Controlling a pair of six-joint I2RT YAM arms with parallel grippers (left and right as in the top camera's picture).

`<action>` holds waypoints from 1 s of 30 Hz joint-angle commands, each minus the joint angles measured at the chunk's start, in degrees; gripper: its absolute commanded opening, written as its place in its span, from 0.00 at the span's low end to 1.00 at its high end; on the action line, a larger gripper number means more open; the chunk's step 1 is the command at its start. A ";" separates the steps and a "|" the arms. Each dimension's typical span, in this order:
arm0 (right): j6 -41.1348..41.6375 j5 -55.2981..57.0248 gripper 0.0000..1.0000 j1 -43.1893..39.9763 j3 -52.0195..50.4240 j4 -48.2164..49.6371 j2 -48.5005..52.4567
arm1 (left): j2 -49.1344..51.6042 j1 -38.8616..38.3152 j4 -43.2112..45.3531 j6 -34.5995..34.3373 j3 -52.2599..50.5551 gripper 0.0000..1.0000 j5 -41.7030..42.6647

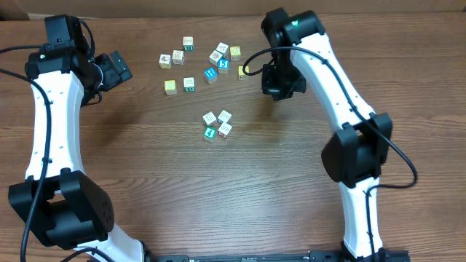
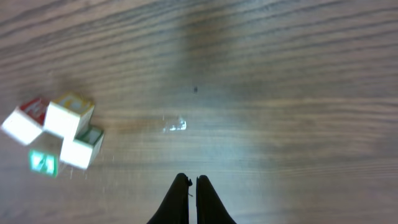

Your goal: Form a circle

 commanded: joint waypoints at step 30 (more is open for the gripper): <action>-8.39 -2.62 0.04 26.71 -27.67 31.19 -8.94 | 0.35 -0.39 0.02 -0.33 0.02 0.99 0.15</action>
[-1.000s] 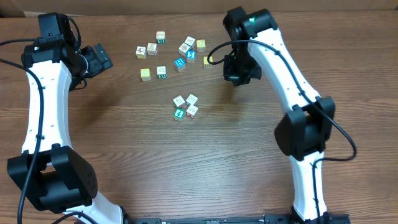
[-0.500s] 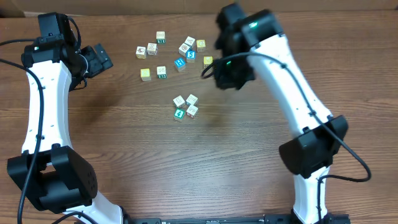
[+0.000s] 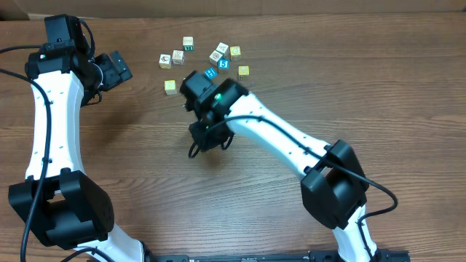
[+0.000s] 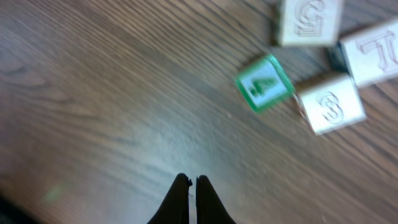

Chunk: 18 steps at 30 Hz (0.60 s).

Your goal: Form a circle

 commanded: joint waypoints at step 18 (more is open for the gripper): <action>0.59 6.60 0.04 3.43 -11.04 20.59 1.05 | 0.35 -0.39 0.04 -0.33 0.02 1.00 0.11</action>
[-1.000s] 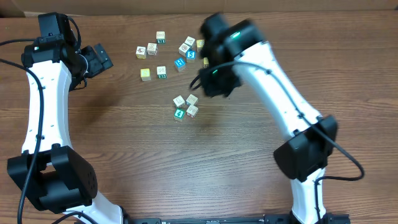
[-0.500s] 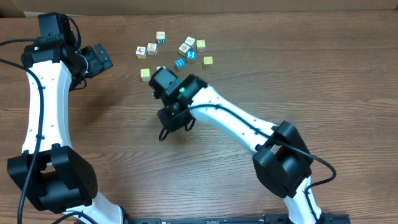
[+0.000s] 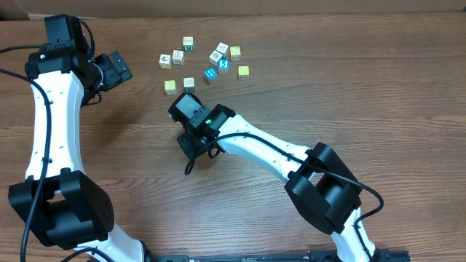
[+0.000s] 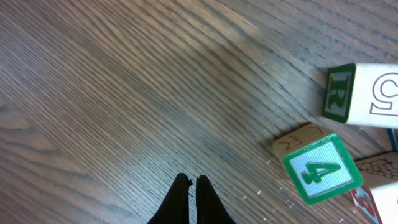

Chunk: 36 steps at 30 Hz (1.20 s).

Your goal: Form a circle

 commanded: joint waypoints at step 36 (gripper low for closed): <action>0.39 11.98 0.04 -0.24 -2.99 2.86 2.91 | 0.35 -0.39 0.04 -0.31 0.02 0.99 0.13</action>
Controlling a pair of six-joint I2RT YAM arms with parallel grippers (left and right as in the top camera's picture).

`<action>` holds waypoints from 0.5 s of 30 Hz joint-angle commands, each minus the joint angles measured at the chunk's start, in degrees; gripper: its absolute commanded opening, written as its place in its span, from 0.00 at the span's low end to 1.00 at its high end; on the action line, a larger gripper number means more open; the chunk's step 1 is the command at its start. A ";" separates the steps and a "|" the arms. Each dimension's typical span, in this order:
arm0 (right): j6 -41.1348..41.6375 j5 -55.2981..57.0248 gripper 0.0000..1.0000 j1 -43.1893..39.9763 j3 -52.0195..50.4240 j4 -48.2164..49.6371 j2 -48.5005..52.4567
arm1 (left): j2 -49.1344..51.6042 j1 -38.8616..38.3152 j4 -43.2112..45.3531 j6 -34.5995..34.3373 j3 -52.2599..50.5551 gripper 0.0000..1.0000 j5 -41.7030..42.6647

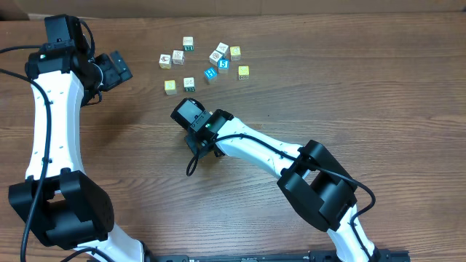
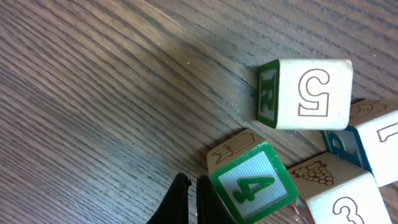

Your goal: Form a circle

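My right gripper [image 2: 191, 182] is shut with nothing between its fingers, low over the wood. Its right finger stands right beside a green "4" block [image 2: 252, 186]. Packed around that block are a block showing "5" and a green "R" [image 2: 305, 93], a "3" block with grapes [image 2: 339, 196] and a blue-edged block [image 2: 376, 140]. In the overhead view the right arm [image 1: 247, 142] covers this cluster. Several more loose blocks [image 1: 211, 62] lie scattered at the back. My left gripper [image 1: 116, 70] hangs at the far left, well away from all blocks.
The scattered blocks at the back run from a yellow one [image 1: 170, 86] on the left to another yellow one [image 1: 243, 71] on the right. The wooden table [image 1: 364, 109] stretches bare to the right of the arm.
My right gripper, still shut, now sits lower and nearer the cluster, its finger beside the green "4" block instead of a gap away. The left arm has not moved.
My right gripper was shut at the back right, with the cluster of blocks lying at the table's middle. Then it was over the wood just left of that cluster. It stayed shut throughout and now stands against the green "4" block.
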 commanded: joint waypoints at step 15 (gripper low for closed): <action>0.46 2.14 0.05 -0.26 -0.50 0.57 0.96 | 0.35 -0.39 0.04 -0.33 0.02 1.00 0.13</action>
